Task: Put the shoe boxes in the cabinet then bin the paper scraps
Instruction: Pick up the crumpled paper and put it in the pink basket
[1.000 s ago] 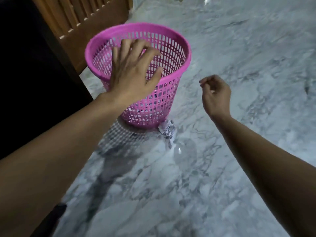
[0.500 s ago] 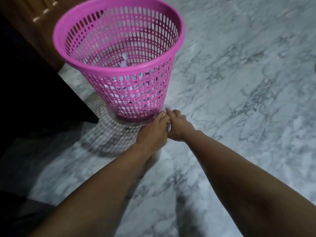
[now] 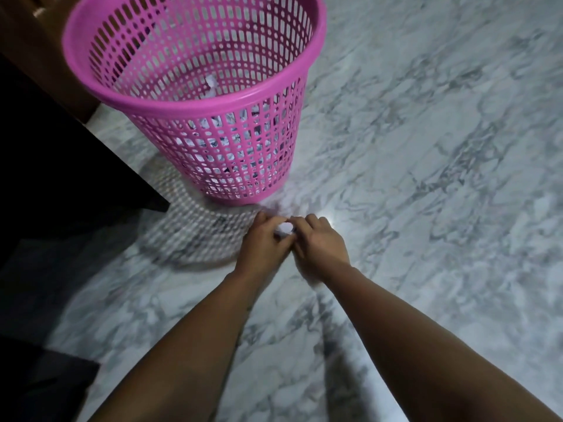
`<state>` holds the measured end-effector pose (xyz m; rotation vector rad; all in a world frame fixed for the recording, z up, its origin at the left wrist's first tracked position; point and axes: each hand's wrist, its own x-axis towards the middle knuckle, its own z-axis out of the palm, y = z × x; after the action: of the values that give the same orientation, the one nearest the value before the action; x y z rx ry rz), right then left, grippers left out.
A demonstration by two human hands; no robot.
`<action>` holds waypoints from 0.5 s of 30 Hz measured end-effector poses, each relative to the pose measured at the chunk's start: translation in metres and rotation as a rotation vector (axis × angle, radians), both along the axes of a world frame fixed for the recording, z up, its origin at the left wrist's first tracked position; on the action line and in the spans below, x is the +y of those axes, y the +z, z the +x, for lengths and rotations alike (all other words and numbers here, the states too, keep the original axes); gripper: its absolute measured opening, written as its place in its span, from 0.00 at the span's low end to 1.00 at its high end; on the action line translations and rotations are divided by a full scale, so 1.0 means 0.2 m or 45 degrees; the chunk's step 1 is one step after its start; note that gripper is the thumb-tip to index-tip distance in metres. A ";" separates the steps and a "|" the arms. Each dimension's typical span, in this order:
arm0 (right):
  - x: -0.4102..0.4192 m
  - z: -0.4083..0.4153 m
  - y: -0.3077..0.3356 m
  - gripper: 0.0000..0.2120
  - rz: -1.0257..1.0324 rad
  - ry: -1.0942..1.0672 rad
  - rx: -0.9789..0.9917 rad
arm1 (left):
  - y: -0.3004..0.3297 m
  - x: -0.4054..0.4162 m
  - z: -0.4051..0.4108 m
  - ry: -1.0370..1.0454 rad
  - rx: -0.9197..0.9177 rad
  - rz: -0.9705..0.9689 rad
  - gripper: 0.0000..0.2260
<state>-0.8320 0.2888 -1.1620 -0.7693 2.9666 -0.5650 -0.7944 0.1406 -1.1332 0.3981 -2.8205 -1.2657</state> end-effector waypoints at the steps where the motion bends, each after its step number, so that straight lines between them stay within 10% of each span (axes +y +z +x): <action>1: 0.01 0.02 0.00 0.17 0.003 -0.009 -0.003 | 0.00 0.00 0.01 -0.038 -0.014 -0.021 0.14; 15: 0.16 0.19 0.09 0.15 -0.392 -0.423 -0.516 | 0.06 0.02 0.36 0.270 -0.140 0.039 0.27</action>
<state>-0.7950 0.3206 -1.1449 -0.1318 2.6614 -1.0677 -0.7229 0.1447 -1.1218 0.7681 -2.7555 -1.2812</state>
